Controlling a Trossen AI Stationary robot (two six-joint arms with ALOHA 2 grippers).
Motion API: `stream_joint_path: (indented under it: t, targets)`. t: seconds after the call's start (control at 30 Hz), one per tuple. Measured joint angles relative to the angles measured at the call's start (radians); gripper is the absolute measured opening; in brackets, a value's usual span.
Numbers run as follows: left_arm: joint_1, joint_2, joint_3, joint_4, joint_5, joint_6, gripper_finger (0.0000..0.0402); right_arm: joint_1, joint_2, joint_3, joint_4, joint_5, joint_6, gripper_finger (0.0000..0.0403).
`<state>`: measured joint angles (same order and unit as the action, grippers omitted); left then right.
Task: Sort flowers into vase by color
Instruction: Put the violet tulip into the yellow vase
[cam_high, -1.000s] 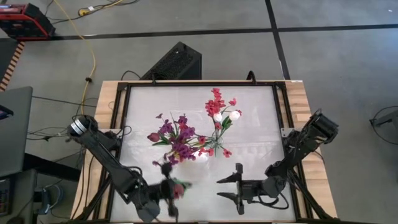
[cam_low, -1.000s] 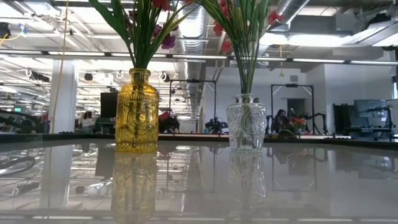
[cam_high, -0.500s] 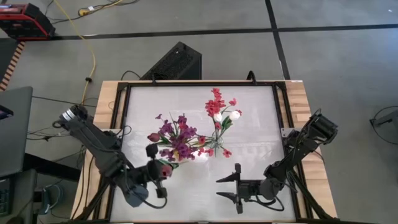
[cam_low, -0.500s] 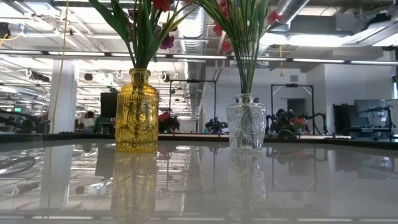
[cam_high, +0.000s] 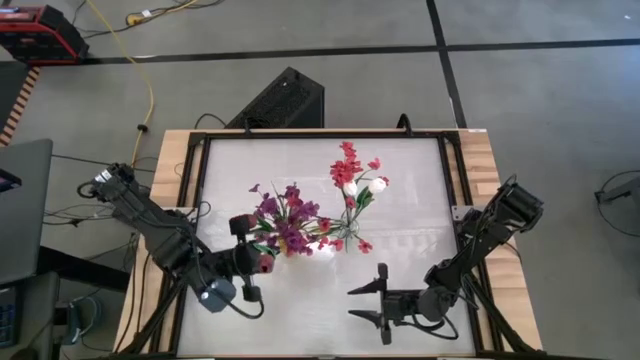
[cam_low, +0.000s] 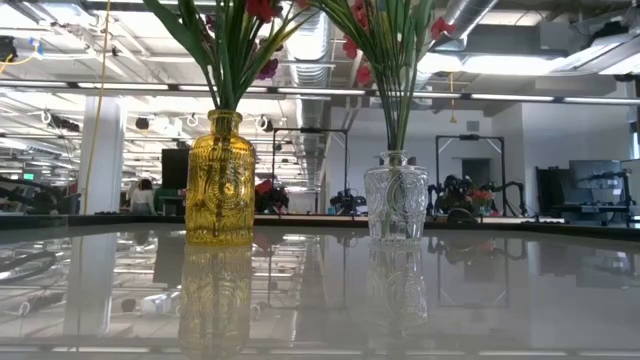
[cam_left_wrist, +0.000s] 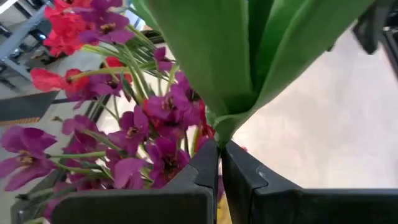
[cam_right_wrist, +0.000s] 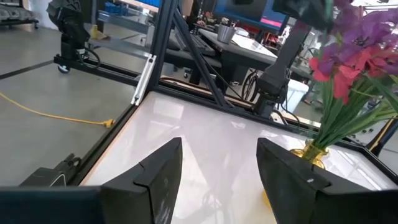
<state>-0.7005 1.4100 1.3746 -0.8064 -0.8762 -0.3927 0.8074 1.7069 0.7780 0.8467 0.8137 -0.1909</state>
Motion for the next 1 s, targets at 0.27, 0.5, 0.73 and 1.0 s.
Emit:
stream_joint_path:
  t: [0.27,0.5,0.73,1.0]
  targets:
    - [0.040,0.000,0.000,0.004,0.012,0.055,0.0000,-0.004,0.000,0.000,0.000,-0.001,0.000,0.0232]
    - [0.054,0.001,0.000,0.000,0.067,0.084,0.0000,-0.004,0.000,0.000,-0.001,-0.001,0.000,0.0232]
    - [0.053,-0.011,0.000,-0.003,0.093,0.127,0.0000,-0.004,0.000,0.000,-0.002,-0.001,0.000,0.0232]
    - [0.052,-0.054,0.000,-0.053,0.122,0.120,0.0000,-0.005,0.000,0.000,-0.002,-0.001,0.000,0.0232]
